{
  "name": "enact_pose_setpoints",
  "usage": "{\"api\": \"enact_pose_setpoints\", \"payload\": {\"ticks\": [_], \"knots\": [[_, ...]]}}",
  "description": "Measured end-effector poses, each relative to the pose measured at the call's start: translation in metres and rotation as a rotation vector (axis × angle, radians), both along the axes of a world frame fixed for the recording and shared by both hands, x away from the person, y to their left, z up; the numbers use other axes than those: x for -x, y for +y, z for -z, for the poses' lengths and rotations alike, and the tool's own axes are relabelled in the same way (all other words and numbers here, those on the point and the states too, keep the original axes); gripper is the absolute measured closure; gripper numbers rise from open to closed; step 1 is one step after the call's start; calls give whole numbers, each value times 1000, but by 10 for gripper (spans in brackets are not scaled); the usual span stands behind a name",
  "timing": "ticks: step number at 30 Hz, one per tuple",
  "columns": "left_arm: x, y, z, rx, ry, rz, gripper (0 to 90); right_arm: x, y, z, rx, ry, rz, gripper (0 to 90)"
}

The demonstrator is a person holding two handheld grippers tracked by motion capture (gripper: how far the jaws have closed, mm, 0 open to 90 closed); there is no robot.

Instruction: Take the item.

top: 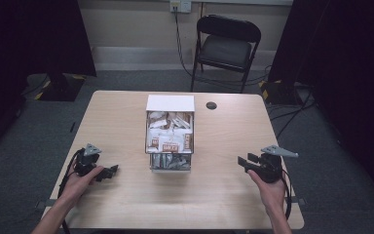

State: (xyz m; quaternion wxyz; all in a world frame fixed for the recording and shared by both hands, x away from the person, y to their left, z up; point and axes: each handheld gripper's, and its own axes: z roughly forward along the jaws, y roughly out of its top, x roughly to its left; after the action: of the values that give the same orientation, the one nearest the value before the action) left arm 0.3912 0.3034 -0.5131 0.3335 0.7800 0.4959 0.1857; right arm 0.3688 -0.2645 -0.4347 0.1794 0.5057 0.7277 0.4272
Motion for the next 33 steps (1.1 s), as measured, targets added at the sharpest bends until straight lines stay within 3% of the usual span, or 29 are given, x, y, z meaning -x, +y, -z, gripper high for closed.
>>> {"api": "enact_pose_setpoints", "payload": {"ticks": [4,14,33], "knots": [[0,0,0,-4,2,3,0,2,0,-12,-23,-33,-7,506],[0,0,0,-5,2,4,0,4,7,-30,-66,-31,-51,510],[0,0,0,-1,0,-1,0,3,23,-59,-82,-83,-93,525]]}}
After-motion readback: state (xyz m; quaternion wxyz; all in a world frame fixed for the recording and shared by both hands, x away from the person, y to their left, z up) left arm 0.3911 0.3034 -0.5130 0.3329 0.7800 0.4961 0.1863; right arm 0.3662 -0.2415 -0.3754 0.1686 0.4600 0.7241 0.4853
